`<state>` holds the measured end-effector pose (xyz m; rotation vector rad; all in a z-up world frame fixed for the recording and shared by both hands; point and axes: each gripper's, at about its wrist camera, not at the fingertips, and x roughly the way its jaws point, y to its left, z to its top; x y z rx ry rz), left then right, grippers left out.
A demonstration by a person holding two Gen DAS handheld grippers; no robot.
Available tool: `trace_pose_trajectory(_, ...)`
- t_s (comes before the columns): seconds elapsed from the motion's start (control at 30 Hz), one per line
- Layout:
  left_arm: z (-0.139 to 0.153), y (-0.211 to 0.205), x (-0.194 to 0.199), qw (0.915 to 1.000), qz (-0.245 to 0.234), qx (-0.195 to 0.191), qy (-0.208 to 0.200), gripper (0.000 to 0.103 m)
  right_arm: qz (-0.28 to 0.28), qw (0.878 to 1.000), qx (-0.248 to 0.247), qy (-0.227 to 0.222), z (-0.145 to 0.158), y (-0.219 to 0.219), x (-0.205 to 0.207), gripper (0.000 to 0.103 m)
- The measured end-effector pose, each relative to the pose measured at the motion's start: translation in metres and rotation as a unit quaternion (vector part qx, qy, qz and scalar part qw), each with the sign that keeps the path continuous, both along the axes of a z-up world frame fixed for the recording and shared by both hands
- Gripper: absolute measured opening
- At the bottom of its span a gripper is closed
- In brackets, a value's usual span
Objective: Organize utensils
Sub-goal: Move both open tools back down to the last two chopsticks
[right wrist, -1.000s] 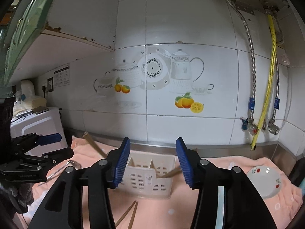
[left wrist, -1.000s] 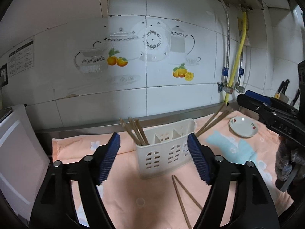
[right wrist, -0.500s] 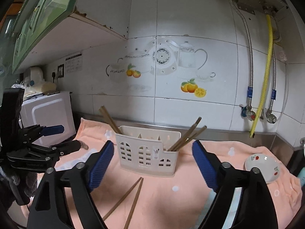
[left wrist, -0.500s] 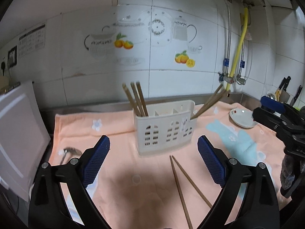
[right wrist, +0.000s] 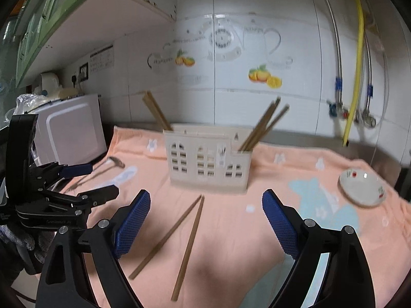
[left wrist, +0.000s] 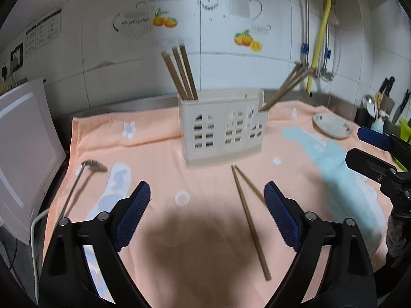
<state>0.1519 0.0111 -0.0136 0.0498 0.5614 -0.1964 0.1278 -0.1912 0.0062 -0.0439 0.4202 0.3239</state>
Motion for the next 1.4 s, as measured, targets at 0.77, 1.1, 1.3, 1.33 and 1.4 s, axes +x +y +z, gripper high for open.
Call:
trace_pose_trajectory(0.77, -0.056, 0.002, -0.003, 0.9968, 0.004, -0.004, 0.080, 0.073, 0.018, 0.991, -0.020, 0.133, -0.090, 0.023, 0.001, 0.063)
trace_pose_trajectory(1.1, -0.065, 0.000, -0.003, 0.9958, 0.003, -0.005, 0.091, 0.073, 0.011, 0.986, -0.020, 0.165, -0.107, 0.028, 0.007, 0.047)
trace_pose_trajectory(1.3, -0.065, 0.004, -0.003, 0.9963, 0.011, -0.016, 0.084, 0.073, 0.007, 0.984, -0.020, 0.176, -0.114, 0.031, 0.010, 0.045)
trace_pose_trajectory(1.33, -0.065, 0.005, -0.002, 0.9961, 0.012, -0.019, 0.086, 0.073, 0.006, 0.984, -0.019, 0.178, -0.115, 0.031, 0.010, 0.045)
trace_pose_trajectory(1.4, -0.066, 0.006, -0.001, 0.9955, 0.014, -0.024, 0.091, 0.074, 0.005, 0.983, -0.017, 0.181, -0.116, 0.030, 0.011, 0.044)
